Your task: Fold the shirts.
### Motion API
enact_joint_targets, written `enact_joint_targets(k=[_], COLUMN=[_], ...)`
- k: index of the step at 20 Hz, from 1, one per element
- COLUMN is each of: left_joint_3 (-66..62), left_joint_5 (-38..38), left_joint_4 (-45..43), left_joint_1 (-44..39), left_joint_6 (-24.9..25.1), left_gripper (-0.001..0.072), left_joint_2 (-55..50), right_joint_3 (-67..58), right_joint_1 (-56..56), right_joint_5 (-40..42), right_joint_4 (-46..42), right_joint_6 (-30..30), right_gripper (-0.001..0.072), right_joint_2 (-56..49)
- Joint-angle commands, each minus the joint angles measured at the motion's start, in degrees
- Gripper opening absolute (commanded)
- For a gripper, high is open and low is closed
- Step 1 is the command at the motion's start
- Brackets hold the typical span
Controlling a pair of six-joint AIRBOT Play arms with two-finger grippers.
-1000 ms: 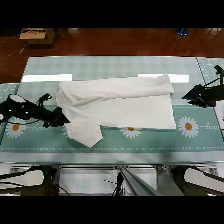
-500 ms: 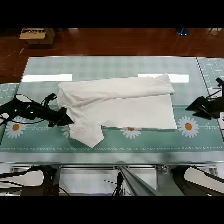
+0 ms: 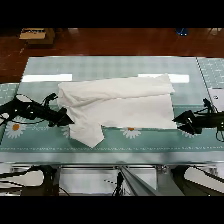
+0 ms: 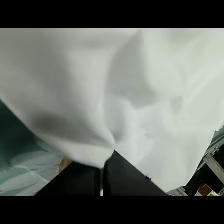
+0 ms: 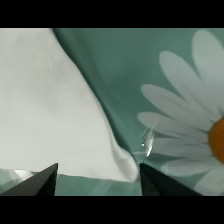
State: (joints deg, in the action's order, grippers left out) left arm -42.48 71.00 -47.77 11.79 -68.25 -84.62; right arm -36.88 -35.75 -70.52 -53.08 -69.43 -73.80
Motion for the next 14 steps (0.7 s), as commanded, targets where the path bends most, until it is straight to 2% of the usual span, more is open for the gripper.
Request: enact_joint_targets(k=[1,2,3,4,6,8,11,14], left_joint_3=[0.0,0.0,0.0,0.0,-0.5,-2.4,-9.7,-22.3], left_joint_5=[0.2,0.0,-0.1,-0.1,0.1,0.1,0.2,0.2], left_joint_4=[3.4,5.6,7.8,9.6,10.3,10.3,10.3,10.3], left_joint_1=[0.0,0.0,0.0,0.0,0.0,0.0,0.0,0.0], left_joint_6=[2.2,3.2,4.1,4.8,5.0,6.2,6.3,6.2], left_gripper=[0.0023,0.0023,0.0023,0.0023,0.0022,0.002,0.002,0.0021], left_joint_2=[0.1,0.1,0.1,0.1,0.2,2.0,9.8,20.8], right_joint_3=[3.6,4.1,4.2,4.2,3.5,0.2,-10.0,-23.3], right_joint_1=[0.2,1.4,3.8,6.4,10.9,12.7,12.7,12.7], right_joint_5=[4.5,5.2,6.7,8.3,9.5,4.5,-3.8,-4.3], right_joint_4=[4.1,4.1,4.2,4.6,7.1,9.6,9.7,11.4], right_joint_6=[0.5,0.5,0.5,0.5,2.9,6.8,7.2,11.7], right_gripper=[0.0585,0.0571,0.0506,0.0405,0.0015,0.0021,0.0021,0.0021], right_joint_2=[0.0,0.0,0.0,0.0,0.0,0.8,6.7,16.5])
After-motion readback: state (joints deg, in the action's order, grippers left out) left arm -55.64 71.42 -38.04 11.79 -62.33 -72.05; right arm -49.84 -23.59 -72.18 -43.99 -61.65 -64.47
